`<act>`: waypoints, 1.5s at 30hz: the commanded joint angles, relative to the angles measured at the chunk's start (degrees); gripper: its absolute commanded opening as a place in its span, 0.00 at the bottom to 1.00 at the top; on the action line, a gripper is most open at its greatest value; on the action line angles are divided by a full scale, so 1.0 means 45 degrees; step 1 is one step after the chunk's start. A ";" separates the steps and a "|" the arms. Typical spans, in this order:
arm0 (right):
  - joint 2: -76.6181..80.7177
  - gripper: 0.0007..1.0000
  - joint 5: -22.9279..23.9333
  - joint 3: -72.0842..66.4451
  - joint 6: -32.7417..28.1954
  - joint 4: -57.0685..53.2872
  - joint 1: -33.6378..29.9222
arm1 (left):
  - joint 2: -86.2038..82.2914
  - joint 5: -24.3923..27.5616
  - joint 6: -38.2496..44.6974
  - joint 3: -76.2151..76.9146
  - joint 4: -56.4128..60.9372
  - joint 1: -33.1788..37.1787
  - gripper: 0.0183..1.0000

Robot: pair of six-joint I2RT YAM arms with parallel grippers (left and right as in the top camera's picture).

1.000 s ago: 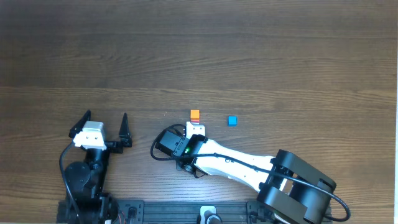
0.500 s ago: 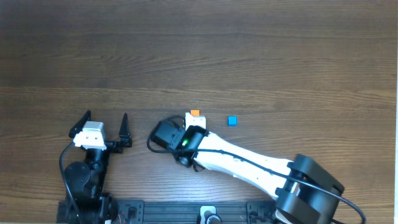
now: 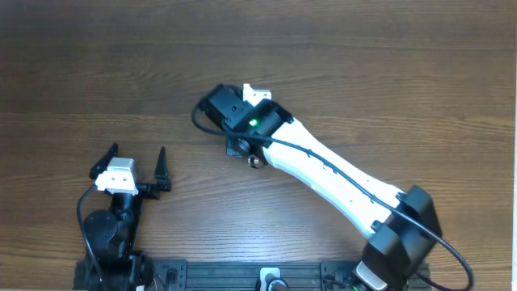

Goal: Stack Cubes

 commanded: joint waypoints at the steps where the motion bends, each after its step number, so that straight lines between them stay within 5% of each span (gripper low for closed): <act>1: 0.1146 0.08 -0.0714 0.0661 -0.0563 -0.0058 -0.0277 | -0.0102 0.0214 0.0189 -0.0058 -0.0024 0.0063 1.00; 45: 0.2089 0.06 -0.1166 0.0165 -0.0136 -0.0024 -0.0578 | -0.0102 0.0214 0.0189 -0.0058 -0.0024 0.0063 1.00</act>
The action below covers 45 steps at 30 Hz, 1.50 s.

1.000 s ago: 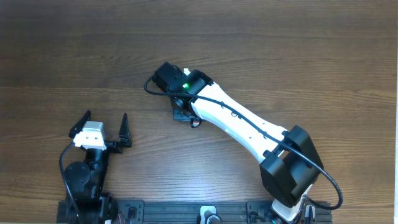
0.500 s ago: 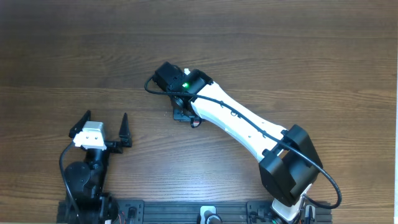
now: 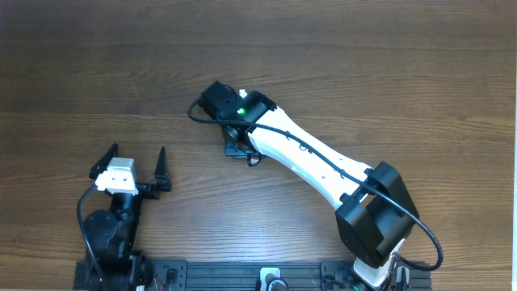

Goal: Stack Cubes

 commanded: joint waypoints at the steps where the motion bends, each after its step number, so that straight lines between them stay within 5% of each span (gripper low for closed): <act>1: 0.0481 0.06 -0.0068 -0.0083 0.0291 0.0063 -0.0141 | -0.0102 0.0214 0.0189 -0.0058 -0.0024 0.0063 1.00; 10: 0.0583 0.07 -0.0107 -0.0083 0.0291 0.0117 -0.0189 | -0.0102 0.0214 0.0189 -0.0058 -0.0024 0.0063 1.00; 16: 0.0583 0.18 -0.0107 -0.0083 0.0291 0.0112 -0.0189 | -0.0102 0.0214 0.0189 -0.0058 -0.0024 0.0063 1.00; 26: 0.0583 0.63 -0.0107 -0.0083 0.0291 0.0107 -0.0185 | -0.0102 0.0214 0.0189 -0.0058 -0.0024 0.0063 1.00; 31: 0.0534 0.98 -0.0044 -0.0063 0.0287 0.0151 -0.0194 | -0.0102 0.0214 0.0189 -0.0058 -0.0024 0.0063 1.00; 45: -0.2735 0.99 -0.0053 0.0311 -0.1598 -0.0146 -0.1127 | -0.0102 0.0214 0.0189 -0.0058 -0.0024 0.0063 1.00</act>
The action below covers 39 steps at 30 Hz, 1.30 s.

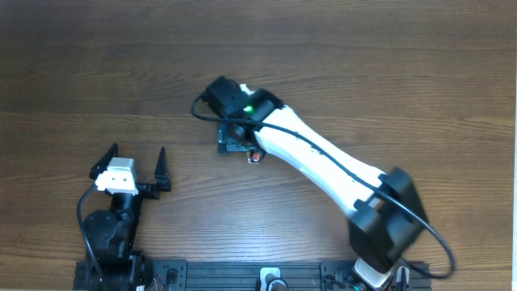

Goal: Stack Cubes

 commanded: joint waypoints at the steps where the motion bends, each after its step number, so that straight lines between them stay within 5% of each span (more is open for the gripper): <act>1: -0.1987 0.99 0.0136 0.0325 -0.0928 -0.0476 -0.0889 | -0.0102 0.0214 0.0189 -0.0058 -0.0024 0.0063 1.00; 8: -0.2803 0.99 0.0078 -0.0680 -0.1957 -0.1525 -0.2531 | -0.0102 0.0214 0.0189 -0.0058 -0.0024 0.0063 1.00; 15: -0.2798 0.99 -0.0442 -0.4075 -0.2550 0.0733 -0.3536 | -0.0102 0.0214 0.0189 -0.0058 -0.0024 0.0063 1.00; 26: -0.1860 0.97 -0.0826 -0.6601 -0.3871 0.3784 -0.3813 | -0.0102 0.0214 0.0189 -0.0058 -0.0024 0.0063 1.00; 39: -0.0772 0.94 -0.0821 -0.6679 -0.4153 0.4566 -0.4065 | -0.0102 0.0214 0.0189 -0.0058 -0.0024 0.0063 1.00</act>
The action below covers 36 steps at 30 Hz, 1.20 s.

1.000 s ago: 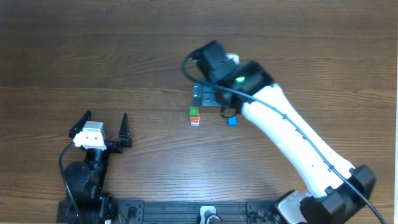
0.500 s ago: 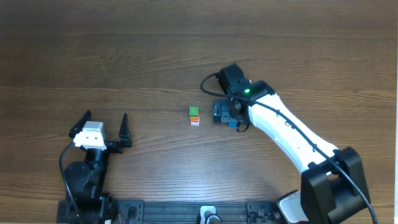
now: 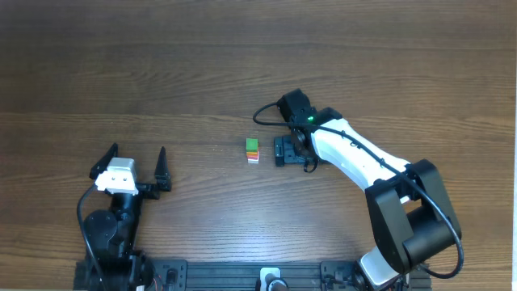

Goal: Stack Cubes

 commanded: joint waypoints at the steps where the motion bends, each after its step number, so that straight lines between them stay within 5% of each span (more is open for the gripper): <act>1: 0.0126 0.93 -0.0058 -0.0180 -0.0112 0.0151 -0.0257 | -0.0102 0.0214 0.0189 -0.0058 -0.0024 0.0063 1.00; 8: 0.0126 0.82 -0.0549 -0.0563 -0.0053 0.0593 -0.0389 | -0.0102 0.0214 0.0189 -0.0058 -0.0024 0.0063 1.00; 19: 0.0126 0.50 -0.0690 -0.0690 -0.0058 0.0913 -0.0403 | -0.0102 0.0214 0.0189 -0.0058 -0.0024 0.0063 1.00; 36: 0.0126 0.27 -0.0729 -0.0699 -0.0058 0.1049 -0.0403 | -0.0102 0.0214 0.0189 -0.0058 -0.0024 0.0063 1.00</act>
